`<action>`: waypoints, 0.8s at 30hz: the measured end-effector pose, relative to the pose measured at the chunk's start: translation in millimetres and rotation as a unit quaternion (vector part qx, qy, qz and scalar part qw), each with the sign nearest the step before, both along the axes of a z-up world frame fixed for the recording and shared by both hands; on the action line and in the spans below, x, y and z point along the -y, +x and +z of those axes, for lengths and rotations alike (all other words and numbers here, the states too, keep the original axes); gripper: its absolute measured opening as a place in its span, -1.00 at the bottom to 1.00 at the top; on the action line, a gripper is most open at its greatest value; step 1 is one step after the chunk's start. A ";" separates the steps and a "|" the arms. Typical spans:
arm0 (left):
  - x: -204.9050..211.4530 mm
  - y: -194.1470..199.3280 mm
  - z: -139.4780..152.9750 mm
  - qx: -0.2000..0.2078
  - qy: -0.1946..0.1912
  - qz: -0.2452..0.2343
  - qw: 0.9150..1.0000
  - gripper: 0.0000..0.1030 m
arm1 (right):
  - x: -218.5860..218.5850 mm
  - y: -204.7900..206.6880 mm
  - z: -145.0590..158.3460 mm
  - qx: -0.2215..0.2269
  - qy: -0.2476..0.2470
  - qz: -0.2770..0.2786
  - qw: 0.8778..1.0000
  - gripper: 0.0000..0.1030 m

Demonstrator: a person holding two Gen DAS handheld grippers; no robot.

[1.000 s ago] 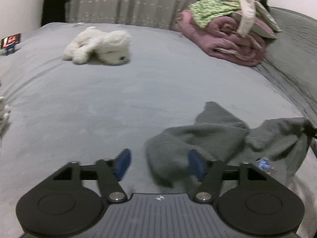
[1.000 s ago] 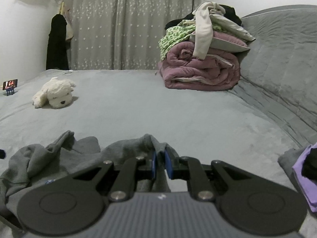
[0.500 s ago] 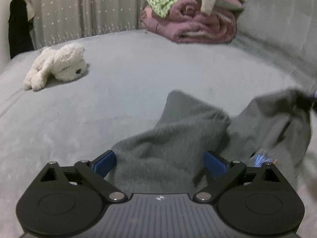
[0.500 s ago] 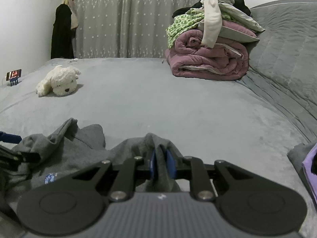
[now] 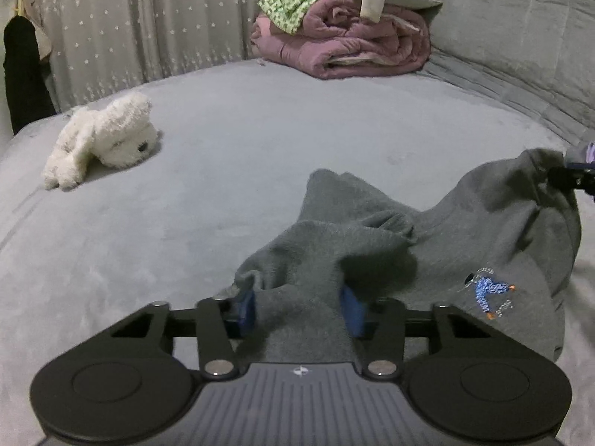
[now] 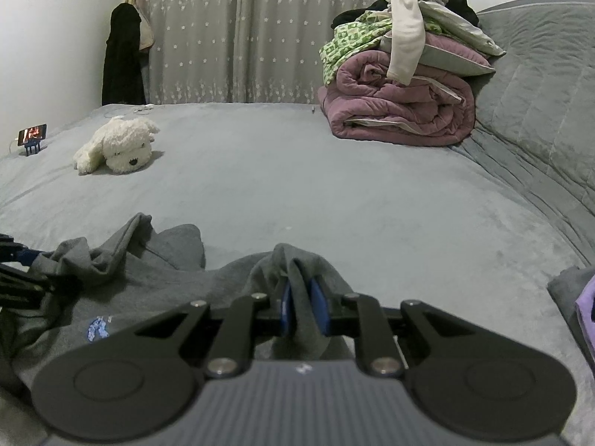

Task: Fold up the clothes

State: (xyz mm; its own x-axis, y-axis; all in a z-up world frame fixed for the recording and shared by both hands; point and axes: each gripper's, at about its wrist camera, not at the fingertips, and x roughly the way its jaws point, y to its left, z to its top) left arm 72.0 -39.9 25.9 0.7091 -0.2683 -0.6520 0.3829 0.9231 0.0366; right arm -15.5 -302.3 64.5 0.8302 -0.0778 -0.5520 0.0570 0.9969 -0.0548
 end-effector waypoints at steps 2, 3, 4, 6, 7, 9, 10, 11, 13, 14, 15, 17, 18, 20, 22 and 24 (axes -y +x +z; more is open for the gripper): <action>-7.2 -2.4 6.4 0.005 -0.003 0.010 1.000 -0.56 | 0.0 0.0 -0.5 0.001 -0.001 0.001 1.000 -0.72; -11.5 -3.0 9.4 0.006 -0.007 0.017 1.000 -0.74 | -0.2 0.0 -0.8 0.001 -0.002 0.001 1.000 -0.72; -16.9 -2.4 11.3 0.004 -0.011 0.027 1.000 -0.75 | -0.4 -0.2 -0.8 0.001 -0.002 0.002 1.000 -0.72; -29.4 0.0 13.7 0.000 -0.017 0.050 0.999 -0.79 | 0.1 -0.4 -0.4 0.002 -0.002 0.002 1.000 -0.73; -35.6 1.0 14.6 -0.001 -0.019 0.062 0.998 -0.80 | 0.0 -0.8 -0.5 0.003 -0.003 0.003 1.000 -0.73; -46.6 1.6 15.8 -0.002 -0.021 0.084 0.996 -0.80 | -0.1 -1.1 -1.1 0.003 -0.003 0.003 1.000 -0.73; -51.0 0.8 16.5 -0.003 -0.022 0.092 0.996 -0.80 | -0.1 -1.2 -1.3 0.003 -0.004 0.003 1.000 -0.73; -55.4 -0.1 17.2 -0.003 -0.023 0.100 0.995 -0.80 | -0.2 -1.3 -1.5 0.002 -0.004 0.004 1.000 -0.73; -63.5 -2.0 18.5 -0.004 -0.024 0.115 0.993 -0.80 | -0.6 -1.3 -1.4 0.002 -0.005 0.005 1.000 -0.73; -66.2 -3.1 18.6 -0.005 -0.022 0.119 0.993 -0.80 | -1.3 -1.5 -1.3 0.002 -0.005 0.006 1.000 -0.73; -68.4 -4.2 18.6 -0.007 -0.021 0.123 0.992 -0.80 | -2.1 -1.7 -1.3 0.002 -0.006 0.007 1.000 -0.73; -72.9 -7.1 18.9 -0.009 -0.018 0.129 0.991 -0.80 | -4.4 -1.8 -2.1 0.001 -0.008 0.010 1.000 -0.73; -74.9 -9.6 19.4 -0.009 -0.017 0.130 0.991 -0.80 | -5.6 -1.8 -2.6 0.000 -0.009 0.012 1.000 -0.73; -75.9 -15.3 19.7 -0.008 -0.014 0.123 0.992 -0.80 | -8.1 -2.5 -3.1 0.000 -0.010 0.018 1.000 -0.73; -74.9 -21.1 19.7 -0.008 -0.011 0.110 0.994 -0.81 | -10.7 -3.3 -3.4 -0.001 -0.011 0.026 1.000 -0.73; -70.5 -25.8 19.4 -0.012 -0.008 0.093 0.996 -0.81 | -13.5 -4.4 -3.7 -0.002 -0.007 0.038 0.999 -0.73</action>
